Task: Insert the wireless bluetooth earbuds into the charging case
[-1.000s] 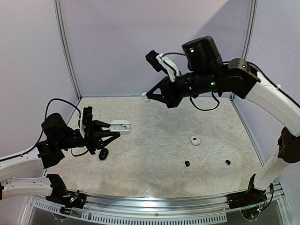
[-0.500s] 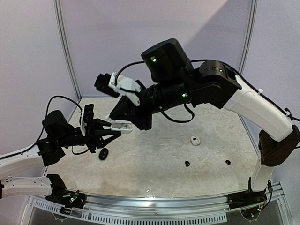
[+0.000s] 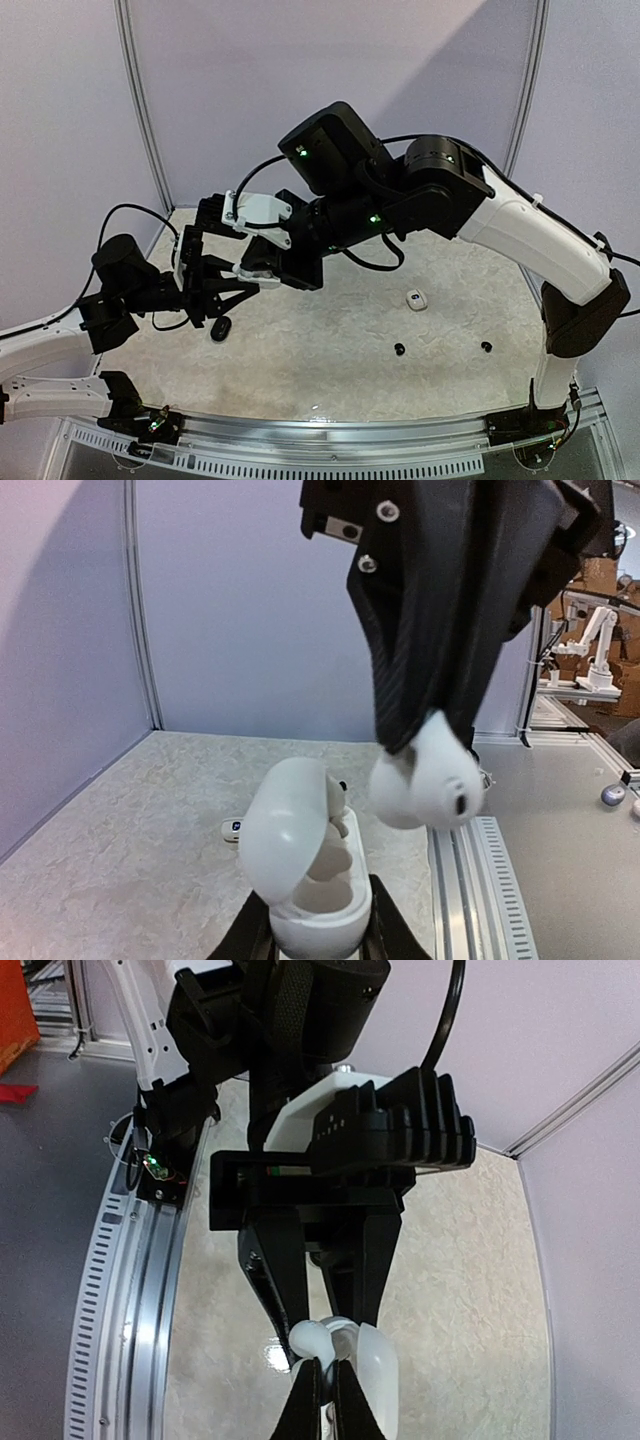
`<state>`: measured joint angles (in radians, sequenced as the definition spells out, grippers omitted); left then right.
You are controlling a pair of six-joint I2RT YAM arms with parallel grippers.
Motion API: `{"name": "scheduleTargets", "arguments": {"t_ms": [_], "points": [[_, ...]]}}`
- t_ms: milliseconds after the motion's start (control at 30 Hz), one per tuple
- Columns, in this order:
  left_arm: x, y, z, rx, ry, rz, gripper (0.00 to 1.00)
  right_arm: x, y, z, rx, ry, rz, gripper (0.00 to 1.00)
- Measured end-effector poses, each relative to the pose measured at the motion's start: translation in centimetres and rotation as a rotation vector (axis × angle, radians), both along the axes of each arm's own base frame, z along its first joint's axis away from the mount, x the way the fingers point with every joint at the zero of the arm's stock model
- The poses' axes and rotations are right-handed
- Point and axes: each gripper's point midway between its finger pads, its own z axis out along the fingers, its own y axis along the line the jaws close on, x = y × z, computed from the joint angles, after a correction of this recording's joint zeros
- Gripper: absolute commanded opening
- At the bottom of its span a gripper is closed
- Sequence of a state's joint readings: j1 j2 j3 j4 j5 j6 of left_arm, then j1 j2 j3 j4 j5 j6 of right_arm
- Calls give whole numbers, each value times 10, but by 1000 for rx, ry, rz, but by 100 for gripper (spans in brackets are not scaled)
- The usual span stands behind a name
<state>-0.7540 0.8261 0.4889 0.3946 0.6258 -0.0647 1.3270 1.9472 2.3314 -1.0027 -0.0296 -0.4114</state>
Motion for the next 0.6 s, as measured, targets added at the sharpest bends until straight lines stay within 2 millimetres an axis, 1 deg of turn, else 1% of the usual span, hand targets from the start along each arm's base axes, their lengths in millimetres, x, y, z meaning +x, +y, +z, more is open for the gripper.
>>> {"name": "scheduleTargets", "arguments": {"t_ms": [367,600], "points": [[0,0,-3,13,-1,2,0,12,-3,-21,-94,-89,-8,0],[-3,-1,-5,26,-23,-16,0,20,1,-26,-118,-132,-21,0]]}}
